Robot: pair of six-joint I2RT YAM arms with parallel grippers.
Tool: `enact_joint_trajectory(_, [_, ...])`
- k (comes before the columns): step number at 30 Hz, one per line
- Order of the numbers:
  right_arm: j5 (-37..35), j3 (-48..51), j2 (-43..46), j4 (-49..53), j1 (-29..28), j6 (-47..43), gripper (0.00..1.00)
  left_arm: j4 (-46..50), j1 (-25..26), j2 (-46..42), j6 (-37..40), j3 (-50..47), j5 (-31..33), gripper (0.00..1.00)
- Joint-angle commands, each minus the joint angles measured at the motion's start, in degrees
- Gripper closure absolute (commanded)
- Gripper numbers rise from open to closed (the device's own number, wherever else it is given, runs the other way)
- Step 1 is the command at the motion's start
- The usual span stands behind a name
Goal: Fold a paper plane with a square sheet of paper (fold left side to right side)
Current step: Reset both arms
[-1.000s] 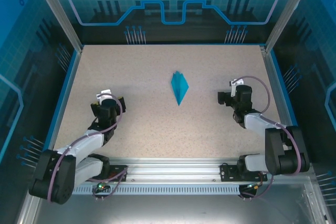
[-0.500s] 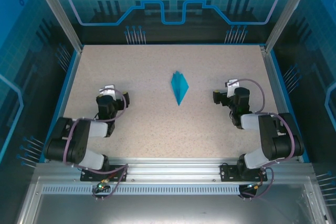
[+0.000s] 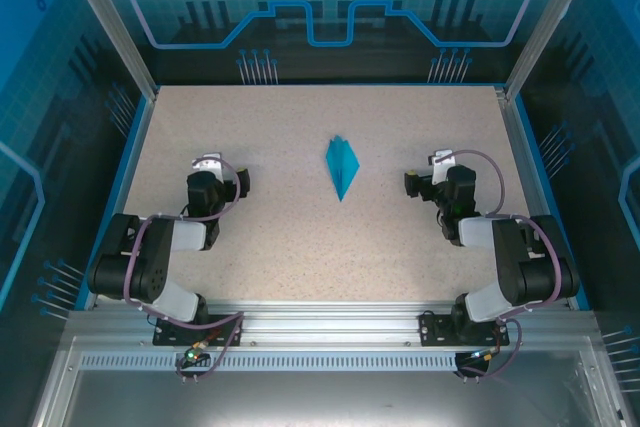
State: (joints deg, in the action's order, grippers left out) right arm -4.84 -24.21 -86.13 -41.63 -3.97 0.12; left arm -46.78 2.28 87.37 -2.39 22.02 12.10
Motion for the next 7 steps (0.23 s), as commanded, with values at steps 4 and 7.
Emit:
enact_joint_trajectory(4, [1.0,-0.3,0.0,-1.7,0.3,-0.7,0.01,-0.6,-0.7,-0.4,1.0,0.8,-1.2,0.01])
enact_joint_trajectory(7, [1.1,-0.4,0.0,-1.6,0.4,-0.7,0.0,-0.6,-0.7,-0.4,1.0,0.8,-1.2,0.02])
